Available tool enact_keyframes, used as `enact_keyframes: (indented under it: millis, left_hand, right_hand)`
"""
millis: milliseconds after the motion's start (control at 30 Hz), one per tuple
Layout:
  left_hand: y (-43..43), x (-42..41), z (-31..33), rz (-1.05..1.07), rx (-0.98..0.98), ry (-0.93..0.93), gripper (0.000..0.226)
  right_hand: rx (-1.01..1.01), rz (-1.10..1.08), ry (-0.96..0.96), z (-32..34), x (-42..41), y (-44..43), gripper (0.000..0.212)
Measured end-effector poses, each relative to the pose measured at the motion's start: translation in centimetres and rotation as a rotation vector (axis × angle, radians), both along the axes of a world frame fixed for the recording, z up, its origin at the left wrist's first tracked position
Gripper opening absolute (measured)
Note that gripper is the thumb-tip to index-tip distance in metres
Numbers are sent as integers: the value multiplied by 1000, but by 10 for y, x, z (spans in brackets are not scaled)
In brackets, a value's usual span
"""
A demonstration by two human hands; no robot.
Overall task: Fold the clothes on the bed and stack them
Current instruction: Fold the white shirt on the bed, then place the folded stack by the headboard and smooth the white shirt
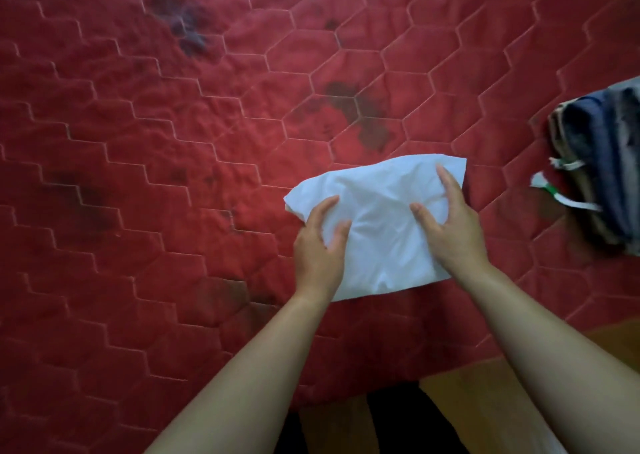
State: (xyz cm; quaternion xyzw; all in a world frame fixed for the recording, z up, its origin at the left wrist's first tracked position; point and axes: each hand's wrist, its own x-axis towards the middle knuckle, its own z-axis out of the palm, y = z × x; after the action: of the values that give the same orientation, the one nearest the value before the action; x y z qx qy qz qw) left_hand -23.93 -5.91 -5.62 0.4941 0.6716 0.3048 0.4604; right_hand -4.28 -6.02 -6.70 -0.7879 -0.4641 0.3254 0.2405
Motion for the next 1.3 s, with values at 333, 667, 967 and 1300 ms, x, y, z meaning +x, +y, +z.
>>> enact_keyframes:
  millis: [333,667,967,1300]
  left_hand:
    - [0,33,-39,-180,-73,805,72]
    - [28,58,-24,-580,-18,908,70]
    - [63,166,74,-675,233,839,68]
    - [43,388,65,-546,223,801,64]
  right_hand:
    - [-4,335,-362,-42,47,11,65]
    - [-85,455,-336,-14,56,14,70]
    - [72,233,-413,86,179,-2,67]
    - [90,188,-464,74,407,-2,60]
